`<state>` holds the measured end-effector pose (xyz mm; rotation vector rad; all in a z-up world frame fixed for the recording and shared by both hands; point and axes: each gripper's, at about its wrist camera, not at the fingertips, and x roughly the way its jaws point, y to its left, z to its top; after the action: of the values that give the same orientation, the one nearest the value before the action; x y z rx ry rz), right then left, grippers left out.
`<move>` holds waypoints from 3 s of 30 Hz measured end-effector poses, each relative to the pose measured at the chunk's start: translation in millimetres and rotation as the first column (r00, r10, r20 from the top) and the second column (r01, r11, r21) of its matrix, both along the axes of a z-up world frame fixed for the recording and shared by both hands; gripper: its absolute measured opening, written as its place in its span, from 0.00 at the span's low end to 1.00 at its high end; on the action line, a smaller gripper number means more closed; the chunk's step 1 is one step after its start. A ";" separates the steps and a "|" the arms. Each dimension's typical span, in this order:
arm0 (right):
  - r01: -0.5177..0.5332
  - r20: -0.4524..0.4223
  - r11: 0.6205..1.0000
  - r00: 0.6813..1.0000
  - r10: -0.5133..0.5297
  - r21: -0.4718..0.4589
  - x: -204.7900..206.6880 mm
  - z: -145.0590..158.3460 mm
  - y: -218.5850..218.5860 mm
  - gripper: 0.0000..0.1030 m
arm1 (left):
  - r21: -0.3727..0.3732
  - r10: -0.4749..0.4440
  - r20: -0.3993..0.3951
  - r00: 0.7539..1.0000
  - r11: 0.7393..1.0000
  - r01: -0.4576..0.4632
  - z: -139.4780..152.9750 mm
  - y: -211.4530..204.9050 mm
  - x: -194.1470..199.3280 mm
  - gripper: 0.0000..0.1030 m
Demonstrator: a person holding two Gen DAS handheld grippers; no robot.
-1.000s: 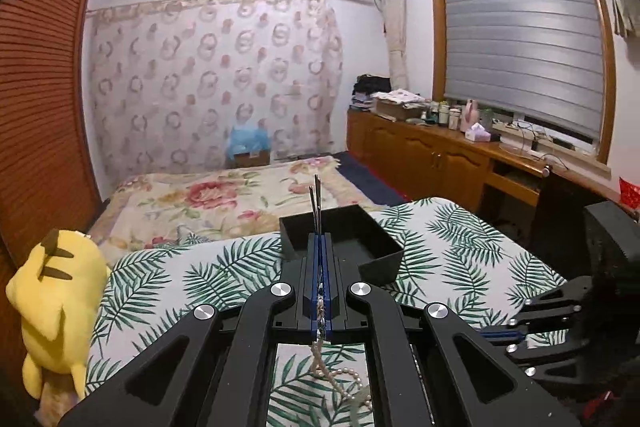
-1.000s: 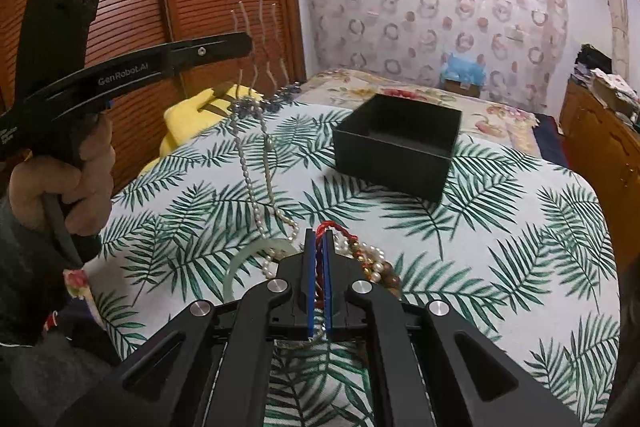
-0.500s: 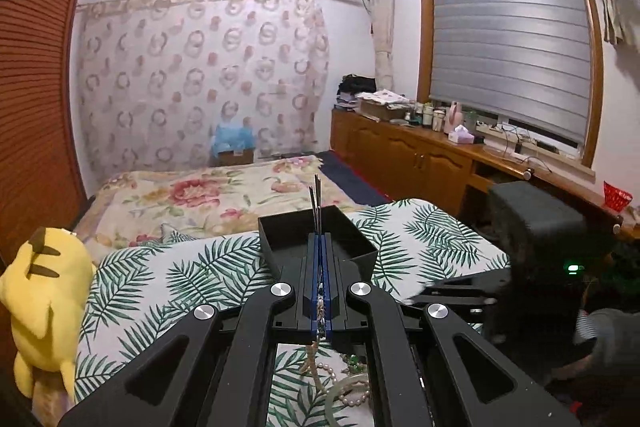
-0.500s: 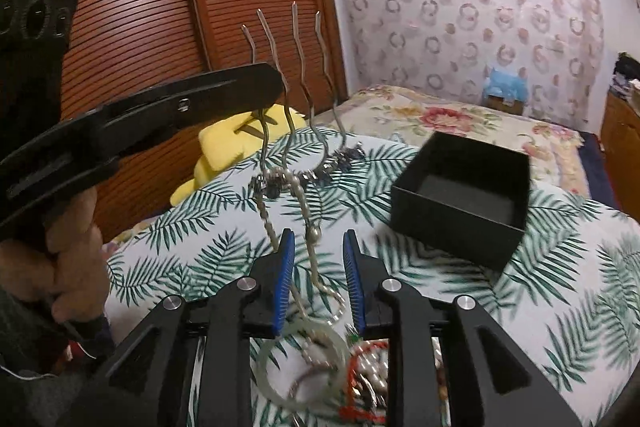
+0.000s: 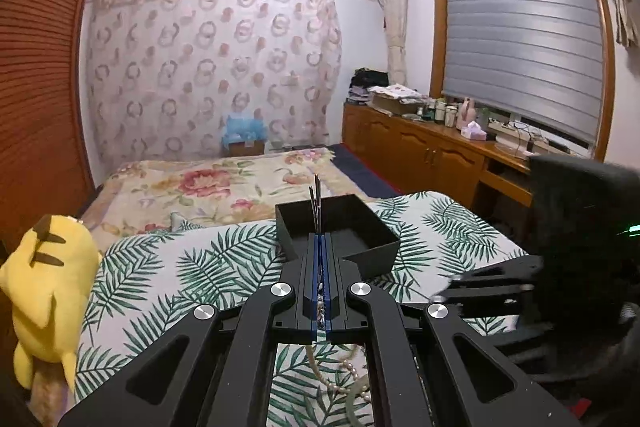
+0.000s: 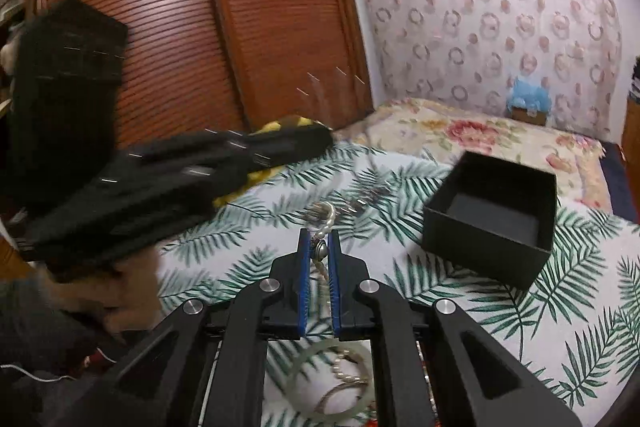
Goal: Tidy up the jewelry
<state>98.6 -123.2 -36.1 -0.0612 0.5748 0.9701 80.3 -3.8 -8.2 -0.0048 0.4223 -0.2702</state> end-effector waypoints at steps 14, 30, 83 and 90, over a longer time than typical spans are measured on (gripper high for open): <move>-0.030 -0.029 0.999 0.999 0.030 -0.018 -16.2 -7.2 -0.5 0.09 | -0.111 0.012 -0.003 1.000 0.994 -0.012 1.4 18.4 12.8 0.01; 0.100 0.073 0.995 0.992 -0.099 -0.012 31.4 55.8 -50.6 0.09 | -0.044 0.009 -0.045 0.999 0.999 -0.011 3.4 9.8 47.6 0.01; 0.192 0.013 0.968 0.981 -0.193 -0.159 176.2 21.8 -51.3 0.09 | 0.012 0.010 -0.245 0.970 1.000 -0.007 -31.4 -13.7 122.3 0.05; 0.227 0.036 0.960 0.974 -0.224 -0.166 182.8 35.1 -52.5 0.10 | 0.011 0.011 -0.248 0.969 1.000 -0.009 -32.6 -6.5 102.2 0.20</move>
<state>281.4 -175.8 -0.9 -0.1522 0.6330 0.6971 182.5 -10.3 -40.8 -0.0318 0.6727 -0.2589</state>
